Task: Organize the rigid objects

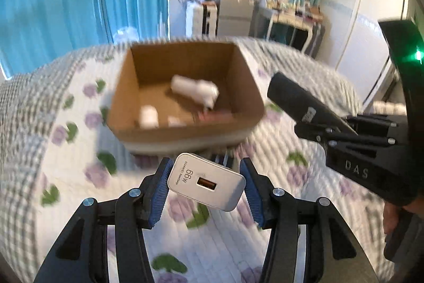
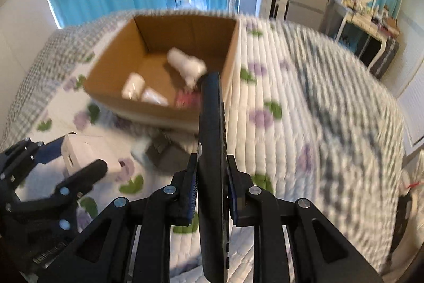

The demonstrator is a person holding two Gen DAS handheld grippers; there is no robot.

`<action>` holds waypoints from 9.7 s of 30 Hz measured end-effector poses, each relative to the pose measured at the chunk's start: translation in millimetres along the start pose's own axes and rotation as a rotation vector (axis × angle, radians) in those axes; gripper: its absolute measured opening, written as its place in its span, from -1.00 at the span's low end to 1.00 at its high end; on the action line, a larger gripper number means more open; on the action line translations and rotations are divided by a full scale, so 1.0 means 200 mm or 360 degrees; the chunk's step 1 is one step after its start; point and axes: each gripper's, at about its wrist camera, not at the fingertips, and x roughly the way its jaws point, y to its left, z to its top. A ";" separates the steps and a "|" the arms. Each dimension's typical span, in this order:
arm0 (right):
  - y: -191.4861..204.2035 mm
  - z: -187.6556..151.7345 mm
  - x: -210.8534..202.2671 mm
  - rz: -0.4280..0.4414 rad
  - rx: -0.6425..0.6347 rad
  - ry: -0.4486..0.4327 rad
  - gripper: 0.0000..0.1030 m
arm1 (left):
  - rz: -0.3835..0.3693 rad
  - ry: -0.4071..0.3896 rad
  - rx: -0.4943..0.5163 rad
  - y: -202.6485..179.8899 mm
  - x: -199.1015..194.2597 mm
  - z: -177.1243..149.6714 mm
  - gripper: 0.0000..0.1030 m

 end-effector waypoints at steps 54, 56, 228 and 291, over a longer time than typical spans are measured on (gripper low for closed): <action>0.20 0.62 0.57 0.0155 -0.0006 -0.0092 -0.63 | 0.0131 -0.0014 0.0015 0.41 0.47 0.34 0.27; 0.20 0.64 0.56 0.0138 -0.0005 -0.0117 -0.15 | 0.0129 -0.0009 0.0010 0.41 0.47 0.33 0.27; 0.13 0.76 0.36 0.0088 -0.0112 -0.0376 -0.26 | 0.0249 -0.0074 0.0006 0.45 0.55 0.69 0.43; 0.19 -0.06 -0.34 -0.0235 0.0120 -0.0988 1.00 | 0.0273 -0.0798 -0.0016 0.24 -0.31 -0.03 1.00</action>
